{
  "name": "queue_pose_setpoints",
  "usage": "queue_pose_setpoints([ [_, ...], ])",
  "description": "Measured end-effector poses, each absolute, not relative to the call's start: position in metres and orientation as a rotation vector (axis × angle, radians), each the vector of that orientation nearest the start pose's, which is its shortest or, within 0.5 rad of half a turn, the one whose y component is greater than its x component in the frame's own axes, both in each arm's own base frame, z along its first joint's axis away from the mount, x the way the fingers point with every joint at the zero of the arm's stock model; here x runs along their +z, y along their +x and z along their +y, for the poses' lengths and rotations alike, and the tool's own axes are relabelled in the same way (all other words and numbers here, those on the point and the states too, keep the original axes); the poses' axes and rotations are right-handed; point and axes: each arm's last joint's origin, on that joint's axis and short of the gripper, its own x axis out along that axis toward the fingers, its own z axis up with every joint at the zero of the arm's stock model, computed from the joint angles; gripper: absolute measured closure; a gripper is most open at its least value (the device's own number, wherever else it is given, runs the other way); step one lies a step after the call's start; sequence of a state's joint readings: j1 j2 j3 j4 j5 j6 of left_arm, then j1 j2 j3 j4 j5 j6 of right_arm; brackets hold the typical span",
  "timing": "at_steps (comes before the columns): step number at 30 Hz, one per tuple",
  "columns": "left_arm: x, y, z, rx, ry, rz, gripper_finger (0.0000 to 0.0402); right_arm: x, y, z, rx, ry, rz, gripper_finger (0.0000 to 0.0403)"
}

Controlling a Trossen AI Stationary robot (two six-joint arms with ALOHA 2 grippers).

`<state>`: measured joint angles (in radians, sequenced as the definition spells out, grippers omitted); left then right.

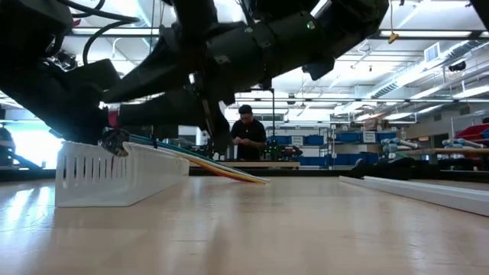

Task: Ziptie cables
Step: Put the zip-tied cables into the white cable duct

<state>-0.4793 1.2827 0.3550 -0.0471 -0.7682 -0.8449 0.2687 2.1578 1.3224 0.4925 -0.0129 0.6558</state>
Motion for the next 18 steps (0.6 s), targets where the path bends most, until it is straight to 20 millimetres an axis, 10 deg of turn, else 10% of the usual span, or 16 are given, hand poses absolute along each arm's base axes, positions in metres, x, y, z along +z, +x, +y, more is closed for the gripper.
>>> queue_pose_setpoints([
  [18, 0.143, 0.183, -0.072, 0.58, -0.102, 0.674, 0.0246, 0.154, 0.453, 0.066, 0.187, 0.452, 0.526, 0.0319],
])
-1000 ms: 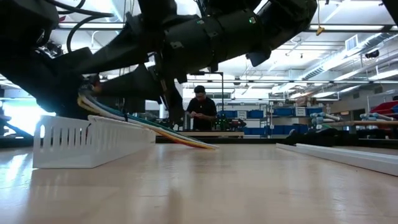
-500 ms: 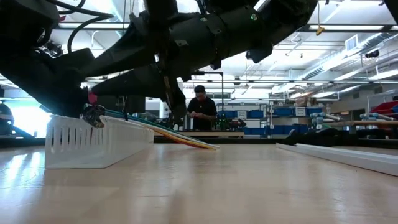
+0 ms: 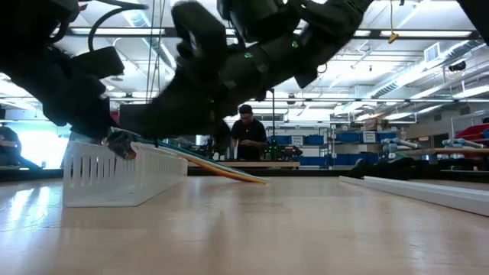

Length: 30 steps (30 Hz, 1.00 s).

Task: Ziptie cables
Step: Put the zip-tied cables into the white cable duct

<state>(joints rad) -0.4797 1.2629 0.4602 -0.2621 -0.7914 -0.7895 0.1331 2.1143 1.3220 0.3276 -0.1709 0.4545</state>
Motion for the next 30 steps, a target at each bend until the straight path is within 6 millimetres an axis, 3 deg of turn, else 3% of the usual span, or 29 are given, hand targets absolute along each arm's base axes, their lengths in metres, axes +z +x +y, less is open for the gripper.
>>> queue_pose_setpoints([
  [7, 0.146, 0.184, -0.071, 0.609, -0.069, 0.673, 0.0245, 0.193, 0.419, 0.034, -0.042, 0.189, 0.74, 0.035],
  [13, 0.146, 0.182, -0.069, 0.648, -0.027, 0.662, 0.0245, 0.219, 0.408, 0.017, -0.018, -0.103, 0.732, 0.0362],
  [18, 0.146, 0.181, -0.069, 0.651, -0.025, 0.668, 0.0245, 0.216, 0.408, -0.014, -0.037, -0.205, 0.757, 0.0358],
  [22, 0.145, 0.181, -0.069, 0.644, -0.06, 0.682, 0.0245, 0.195, 0.409, -0.037, -0.007, -0.21, 0.834, 0.0341],
  [30, 0.142, 0.175, -0.066, 0.683, -0.075, 0.717, 0.0245, 0.155, 0.415, -0.059, 0.068, -0.135, 0.907, 0.0274],
])
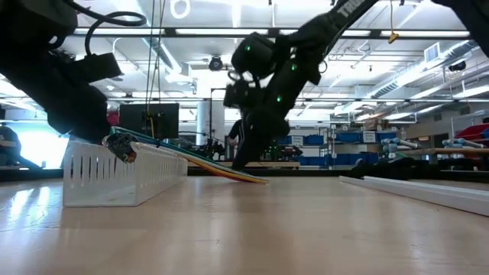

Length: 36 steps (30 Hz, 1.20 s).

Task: Ziptie cables
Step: Put the zip-tied cables into the white cable duct

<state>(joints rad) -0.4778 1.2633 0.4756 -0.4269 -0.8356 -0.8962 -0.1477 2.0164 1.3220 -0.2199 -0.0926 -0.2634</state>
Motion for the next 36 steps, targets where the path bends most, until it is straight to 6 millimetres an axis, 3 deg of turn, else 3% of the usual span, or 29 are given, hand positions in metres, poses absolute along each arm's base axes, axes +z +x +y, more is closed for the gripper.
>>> queue_pose_setpoints([
  [5, 0.141, 0.175, -0.066, 0.695, -0.112, 0.704, 0.0245, 0.143, 0.417, -0.062, 0.076, -0.141, 0.919, 0.0226],
  [11, 0.141, 0.175, -0.067, 0.703, -0.187, 0.69, 0.0245, 0.154, 0.418, -0.062, 0.081, -0.19, 0.882, 0.0183],
  [19, 0.141, 0.175, -0.067, 0.706, -0.196, 0.689, 0.0245, 0.156, 0.422, -0.064, 0.052, -0.314, 0.846, 0.0167],
  [23, 0.141, 0.176, -0.067, 0.706, -0.199, 0.686, 0.0245, 0.147, 0.427, -0.07, 0.046, -0.303, 0.81, 0.0169],
  [27, 0.141, 0.177, -0.068, 0.702, -0.215, 0.674, 0.0245, 0.127, 0.428, -0.073, 0.08, -0.23, 0.856, 0.0178],
  [30, 0.142, 0.178, -0.069, 0.697, -0.234, 0.657, 0.0245, 0.125, 0.428, -0.073, 0.036, -0.26, 0.874, 0.0204],
  [36, 0.143, 0.181, -0.07, 0.675, -0.258, 0.649, 0.0245, 0.134, 0.425, -0.078, 0.033, -0.315, 0.876, 0.0315],
])
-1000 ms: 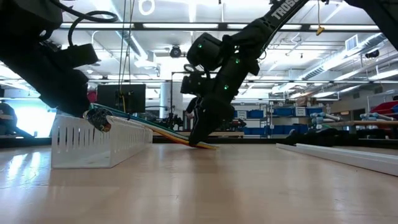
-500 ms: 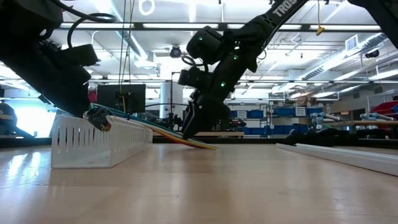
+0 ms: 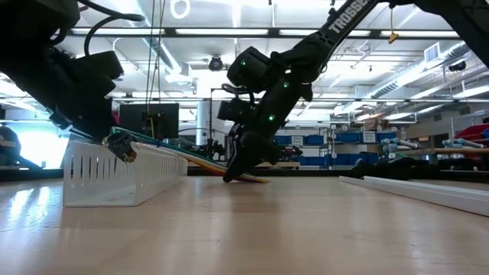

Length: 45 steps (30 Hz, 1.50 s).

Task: Ziptie cables
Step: Put the zip-tied cables into the white cable duct

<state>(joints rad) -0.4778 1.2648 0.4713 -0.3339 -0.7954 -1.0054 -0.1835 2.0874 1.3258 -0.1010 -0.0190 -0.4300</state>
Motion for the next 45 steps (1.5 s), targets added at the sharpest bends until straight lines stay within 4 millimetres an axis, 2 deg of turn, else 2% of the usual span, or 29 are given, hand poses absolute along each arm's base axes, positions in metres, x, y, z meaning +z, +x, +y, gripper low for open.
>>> queue_pose_setpoints([
  [3, 0.143, 0.181, -0.07, 0.673, -0.26, 0.649, 0.0245, 0.139, 0.424, -0.083, 0.013, -0.318, 0.874, 0.0376],
  [5, 0.143, 0.181, -0.071, 0.672, -0.262, 0.647, 0.0245, 0.143, 0.425, -0.085, 0.007, -0.319, 0.881, 0.039],
  [10, 0.143, 0.181, -0.071, 0.672, -0.261, 0.647, 0.0245, 0.162, 0.433, -0.089, -0.039, -0.383, 0.909, 0.0371],
  [16, 0.143, 0.181, -0.071, 0.673, -0.259, 0.647, 0.0245, 0.198, 0.447, -0.087, -0.103, -0.493, 0.914, 0.0393],
  [20, 0.14, 0.182, -0.071, 0.676, -0.25, 0.656, 0.0245, 0.217, 0.453, -0.083, -0.152, -0.551, 0.894, 0.0386],
  [22, 0.138, 0.184, -0.072, 0.677, -0.248, 0.657, 0.0245, 0.22, 0.454, -0.081, -0.151, -0.571, 0.891, 0.0381],
  [29, 0.132, 0.186, -0.073, 0.685, -0.231, 0.674, 0.0245, 0.221, 0.452, -0.08, -0.324, -0.68, 0.979, 0.0392],
  [45, 0.136, 0.192, -0.073, 0.734, -0.181, 0.54, 0.0245, 0.216, 0.45, -0.077, -0.226, -0.638, 0.991, 0.037],
])
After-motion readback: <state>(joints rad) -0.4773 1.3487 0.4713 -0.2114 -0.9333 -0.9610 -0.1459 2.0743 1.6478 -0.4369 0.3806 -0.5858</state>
